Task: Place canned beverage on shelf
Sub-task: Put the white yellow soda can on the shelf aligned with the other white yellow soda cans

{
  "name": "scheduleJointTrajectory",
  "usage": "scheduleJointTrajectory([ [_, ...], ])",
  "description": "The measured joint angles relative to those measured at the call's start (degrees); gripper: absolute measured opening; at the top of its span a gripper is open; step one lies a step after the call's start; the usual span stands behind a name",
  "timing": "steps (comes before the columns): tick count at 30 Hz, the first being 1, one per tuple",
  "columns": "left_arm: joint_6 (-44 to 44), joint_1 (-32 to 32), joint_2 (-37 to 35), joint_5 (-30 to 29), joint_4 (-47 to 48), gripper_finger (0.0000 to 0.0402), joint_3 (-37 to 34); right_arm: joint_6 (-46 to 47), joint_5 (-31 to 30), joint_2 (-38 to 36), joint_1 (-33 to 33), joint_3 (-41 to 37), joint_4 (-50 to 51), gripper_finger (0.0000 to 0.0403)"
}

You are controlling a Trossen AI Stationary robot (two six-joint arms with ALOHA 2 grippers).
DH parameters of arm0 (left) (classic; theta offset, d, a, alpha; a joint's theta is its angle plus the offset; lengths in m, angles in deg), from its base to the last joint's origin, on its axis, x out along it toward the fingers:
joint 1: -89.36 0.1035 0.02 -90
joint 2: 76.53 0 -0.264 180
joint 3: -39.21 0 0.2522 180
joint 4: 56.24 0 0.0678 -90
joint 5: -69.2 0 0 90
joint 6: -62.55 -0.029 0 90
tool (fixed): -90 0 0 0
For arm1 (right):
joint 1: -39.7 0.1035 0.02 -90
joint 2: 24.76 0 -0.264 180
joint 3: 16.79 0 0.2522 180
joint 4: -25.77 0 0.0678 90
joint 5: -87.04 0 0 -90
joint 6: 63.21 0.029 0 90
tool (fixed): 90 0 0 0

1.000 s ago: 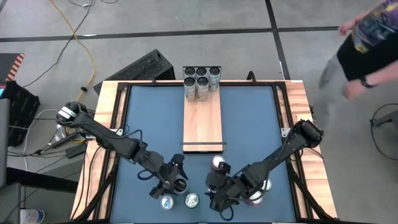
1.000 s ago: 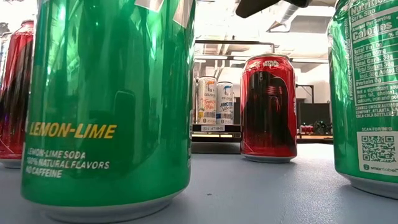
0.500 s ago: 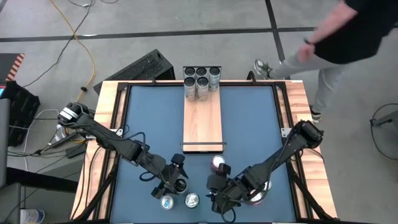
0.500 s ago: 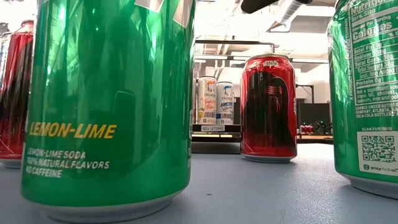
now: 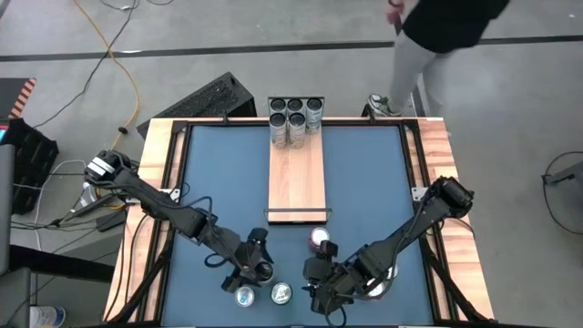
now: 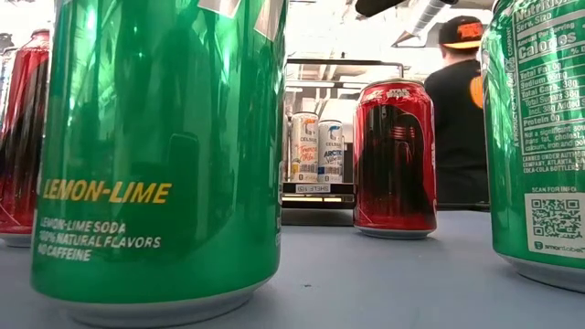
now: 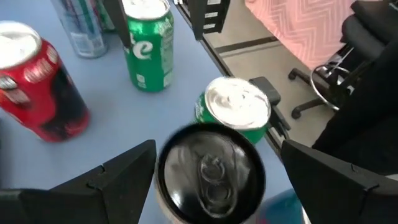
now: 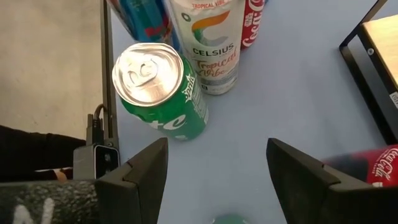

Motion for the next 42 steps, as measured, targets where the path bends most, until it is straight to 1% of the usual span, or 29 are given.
scheduleJointTrajectory([
  [3, 0.33, -0.02, 0.0, 0.42, -2.58, 0.0332, -1.58, 0.02, -0.01, 0.0, -0.15, 0.0, -0.23, 0.0256],
  [9, -1.37, -0.02, 0.0, -0.74, -2.81, 0.0332, -1.71, 0.03, -0.02, 0.0, -0.26, 0.0, -0.24, 0.0256],
  [12, -1.95, -0.02, 0.0, -1.73, -2.78, 0.0323, -1.71, 0.03, -0.01, 0.0, -0.26, 0.0, -0.24, 0.0256],
  [15, -0.62, 0.0, 0.0, -2.09, -2.53, 0.0296, -1.71, 0.04, 0.0, 0.02, -0.26, 0.0, -0.21, 0.0256],
  [19, 0.31, -0.04, 0.0, -2.67, -2.49, 0.0238, -1.71, 0.06, 0.0, 0.02, -0.26, 0.0, -0.21, 0.0256],
  [20, 0.47, -0.01, 0.0, -2.63, -2.52, 0.0234, -1.71, 0.08, 0.0, 0.02, -0.26, 0.0, -0.21, 0.0256],
  [33, 1.55, 0.35, -0.59, -2.57, -4.44, 0.0234, -1.09, 0.49, -0.04, 0.04, -0.26, 0.0, -0.77, 0.0256],
  [36, 2.08, 0.65, -2.14, -2.86, -4.1, 0.0234, -0.99, 2.47, -0.07, 0.04, -0.26, 0.0, -0.68, 0.0256],
  [42, 1.99, 1.08, -6.72, -6.19, -2.42, 0.0234, -0.86, 6.36, -1.05, 0.04, 0.48, 0.0, -0.6, 0.0256],
])
